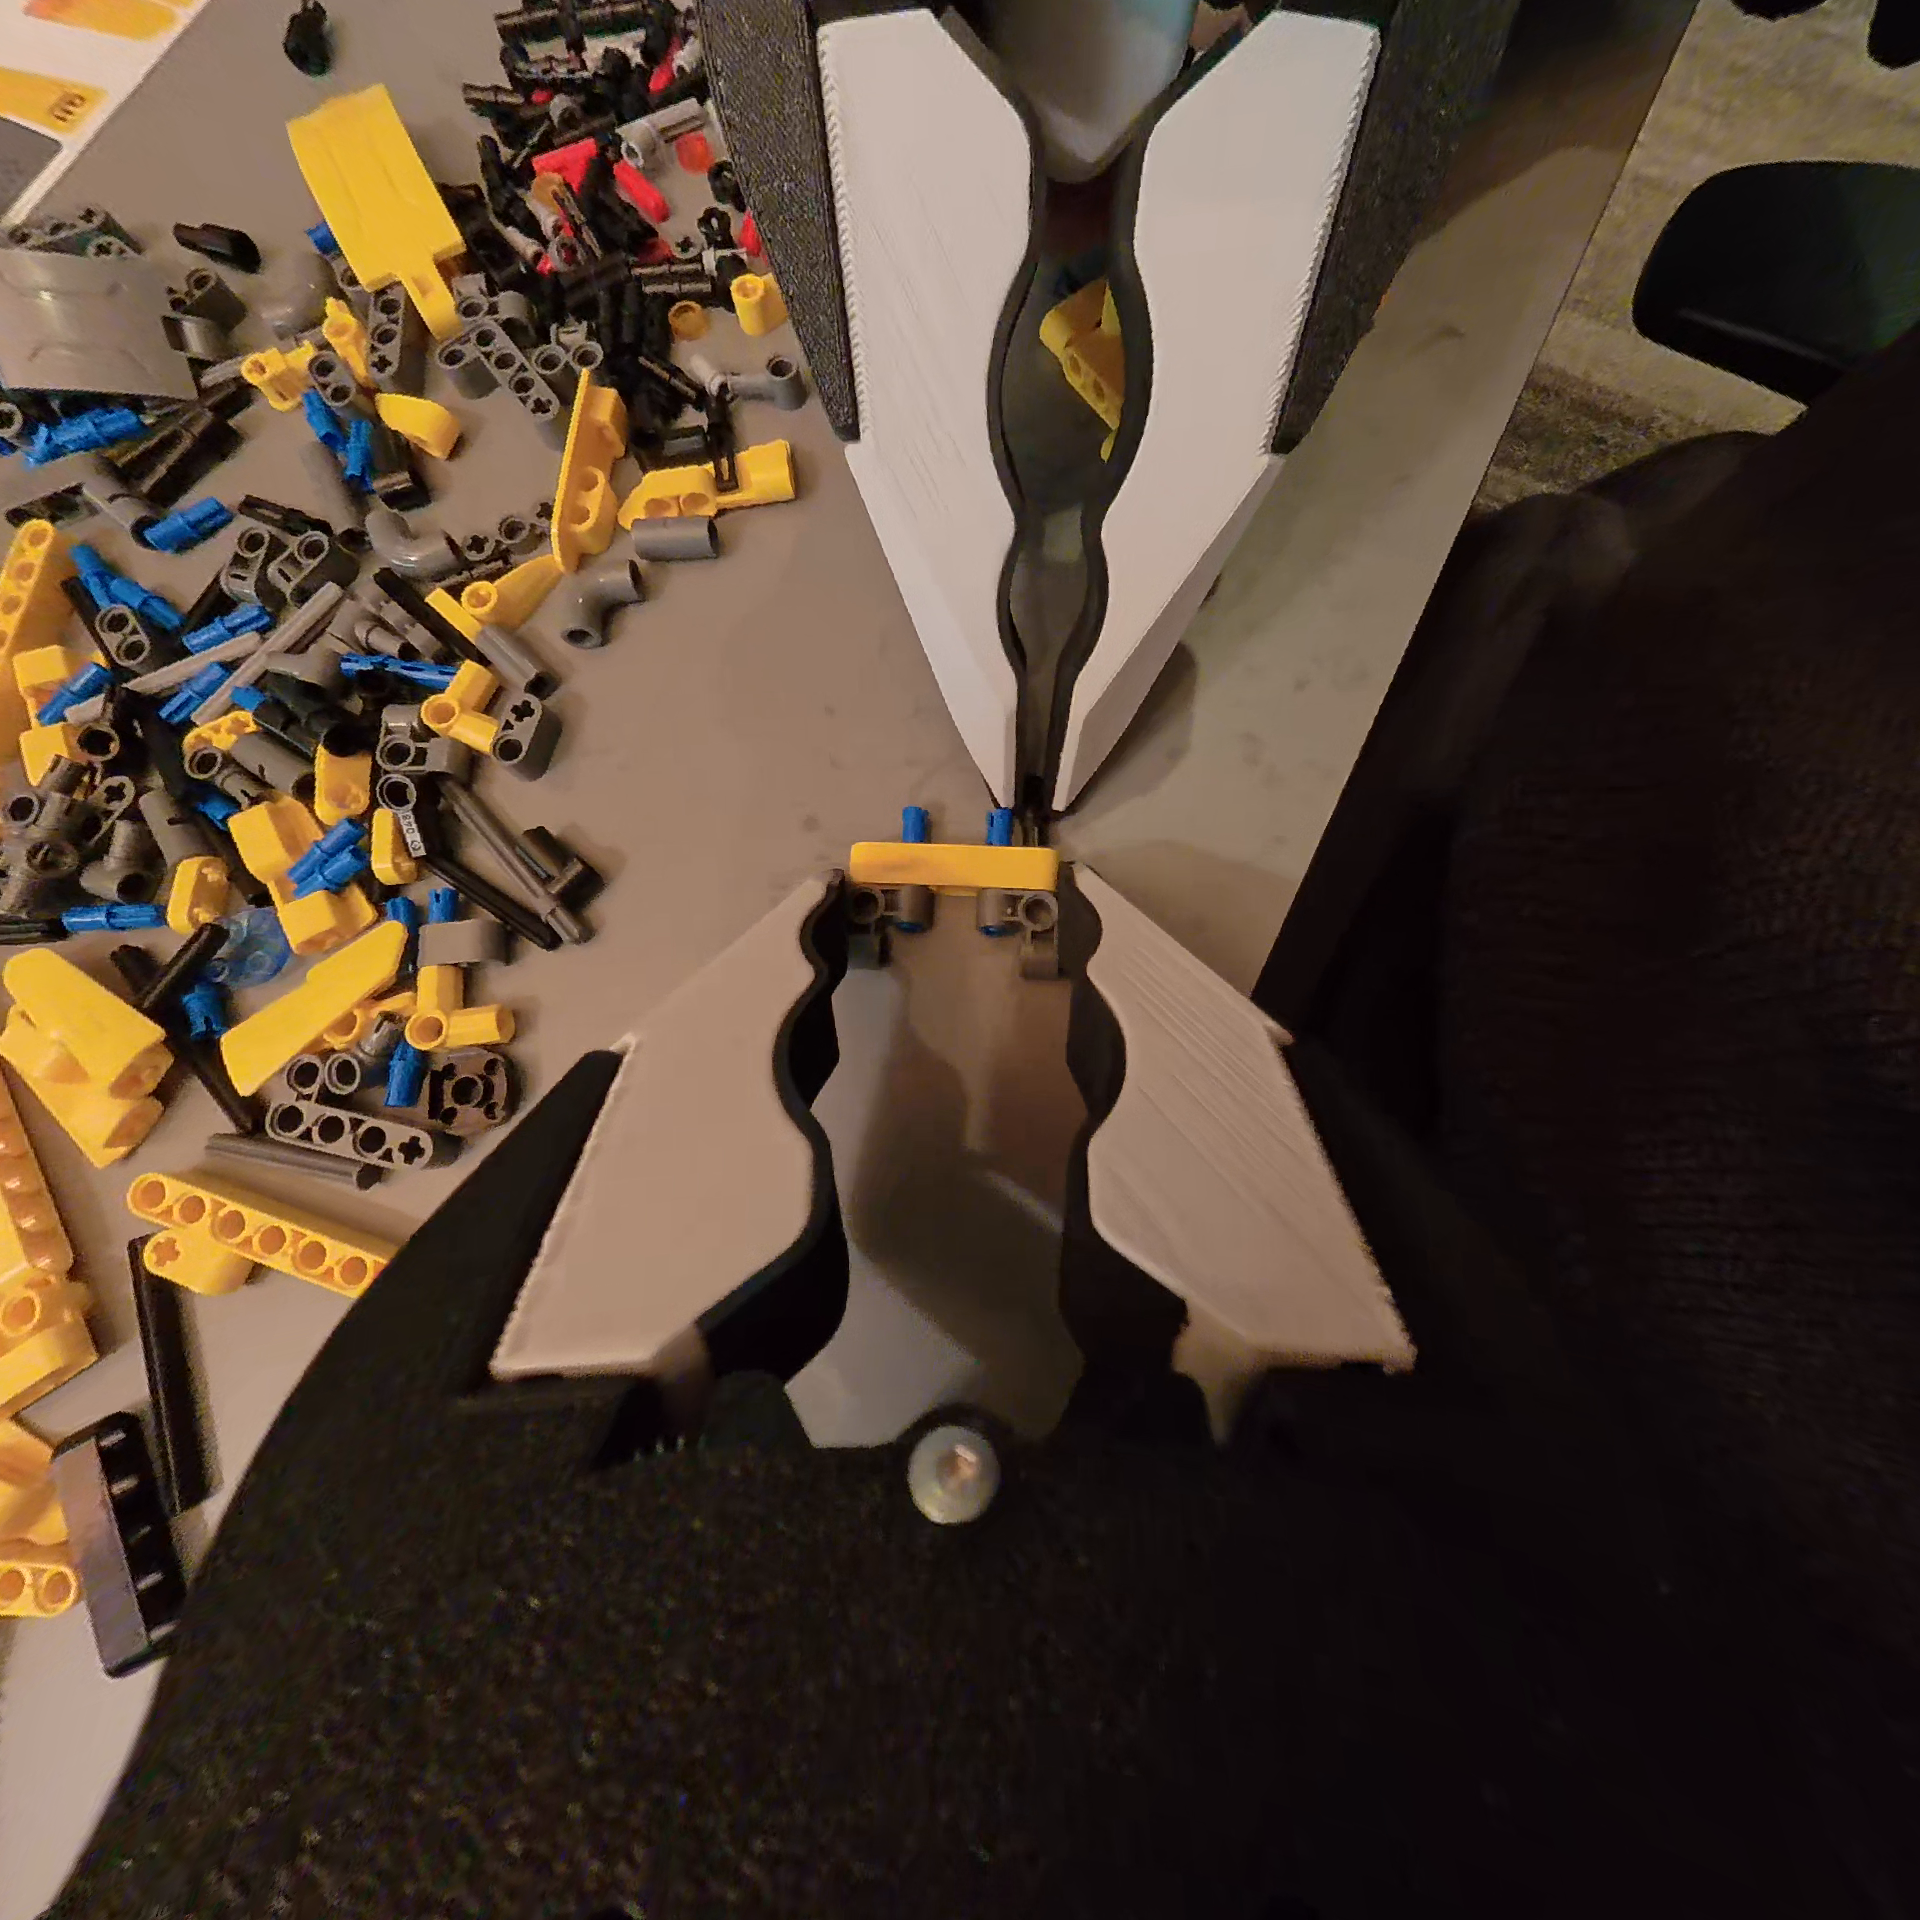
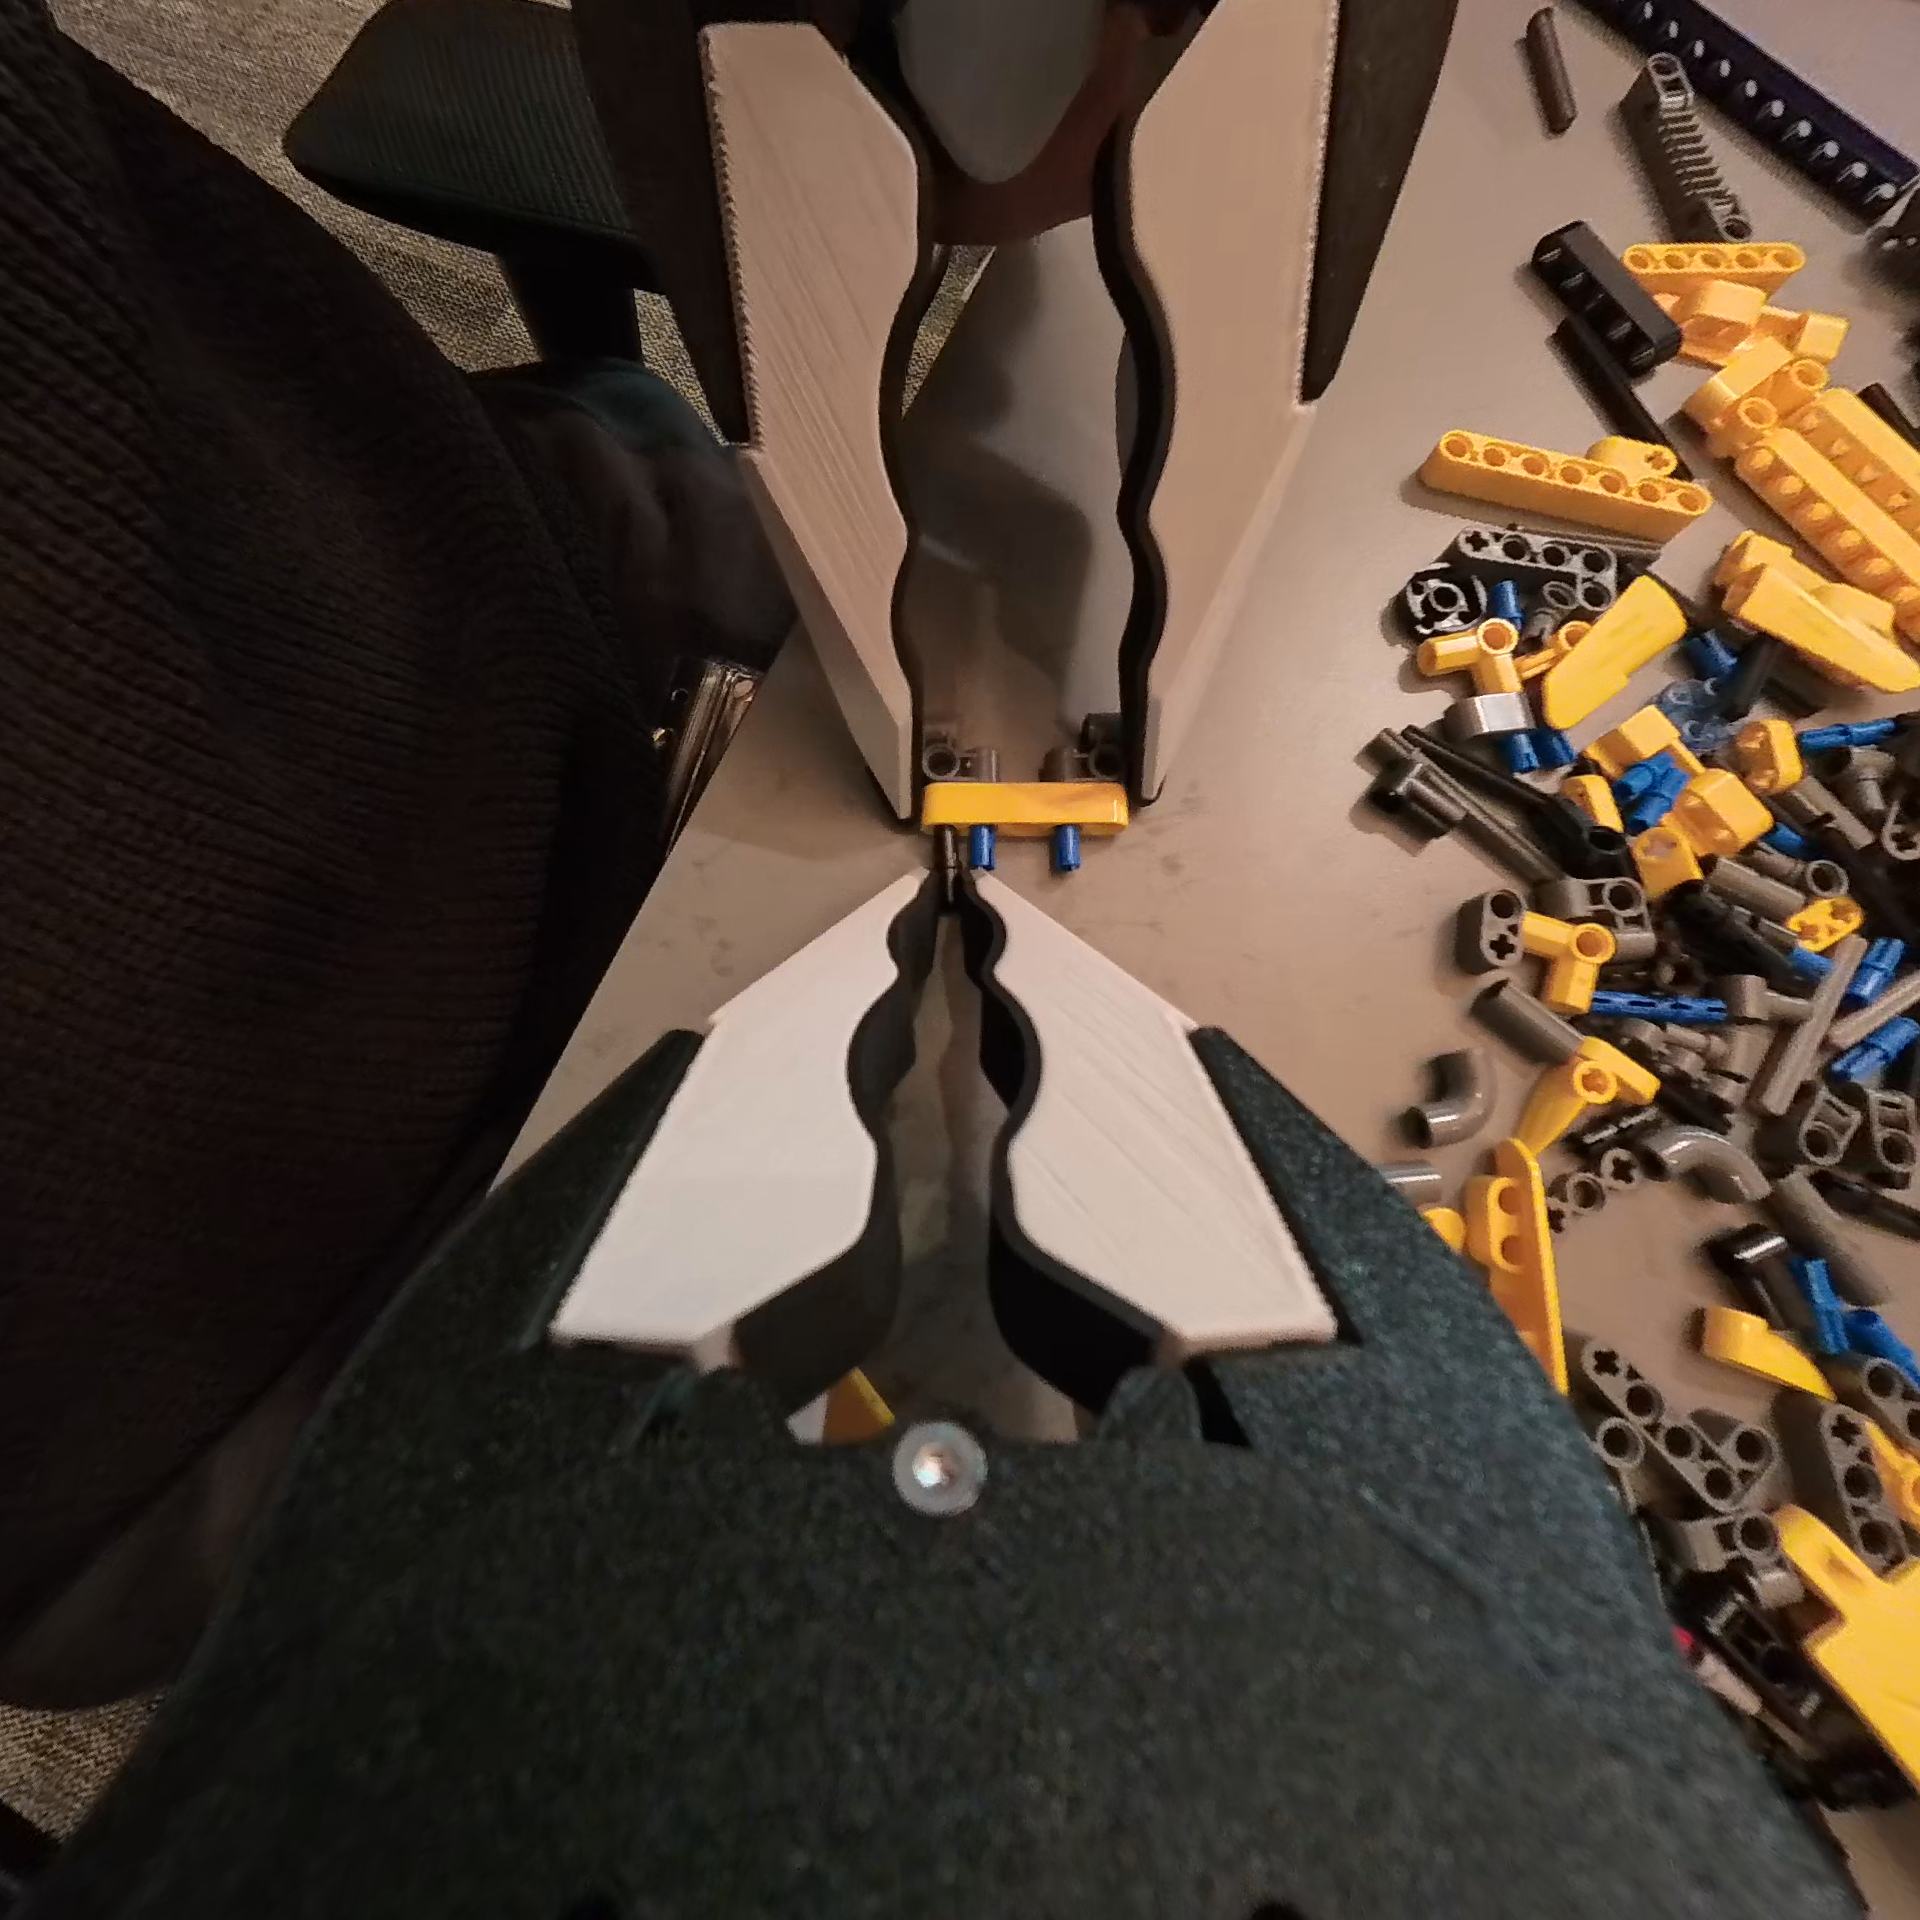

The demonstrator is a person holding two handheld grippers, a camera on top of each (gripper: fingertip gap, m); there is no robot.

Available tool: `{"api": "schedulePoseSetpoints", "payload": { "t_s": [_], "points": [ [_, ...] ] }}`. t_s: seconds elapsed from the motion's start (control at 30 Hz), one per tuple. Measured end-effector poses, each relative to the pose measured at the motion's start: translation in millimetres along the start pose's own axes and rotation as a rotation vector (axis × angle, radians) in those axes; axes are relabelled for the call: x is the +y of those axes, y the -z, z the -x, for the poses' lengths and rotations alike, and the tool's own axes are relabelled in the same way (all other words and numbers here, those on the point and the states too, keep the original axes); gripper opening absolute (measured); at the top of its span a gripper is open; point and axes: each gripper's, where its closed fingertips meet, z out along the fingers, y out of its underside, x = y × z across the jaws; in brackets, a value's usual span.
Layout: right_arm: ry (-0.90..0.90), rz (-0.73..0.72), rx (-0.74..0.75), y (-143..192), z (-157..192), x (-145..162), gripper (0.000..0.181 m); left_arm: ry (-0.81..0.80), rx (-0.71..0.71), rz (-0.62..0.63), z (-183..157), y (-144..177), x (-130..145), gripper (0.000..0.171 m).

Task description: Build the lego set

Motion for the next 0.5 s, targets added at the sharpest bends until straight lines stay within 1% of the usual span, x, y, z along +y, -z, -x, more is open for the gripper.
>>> {"api": "schedulePoseSetpoints", "payload": {
  "t_s": [0.23, 0.37, 0.43, 0.47, 0.5],
  "points": [
    [0.044, 0.021, 0.027, 0.0, -0.1, 0.1, 0.004, 0.052, 0.004, -0.052, 0.2, -0.4, -0.9, 0.04],
    [0.022, 0.043, 0.055, 0.0, -0.3, 0.0, 0.004, 0.075, 0.004, -0.072, 0.3, -0.5, -1.1, 0.04],
    [-0.009, 0.054, 0.077, 0.1, -0.3, 0.2, 0.004, 0.082, 0.0, -0.072, 0.3, -0.6, -1.2, 0.04],
    [-0.054, 0.06, 0.08, 0.0, 0.1, 0.3, 0.004, 0.085, -0.001, -0.074, 0.4, -0.7, -1.3, 0.04],
    [-0.14, 0.061, 0.07, 0.0, 0.5, 0.1, 0.003, 0.093, -0.001, -0.077, 0.6, -0.7, -1.4, 0.04]
  ]
}}
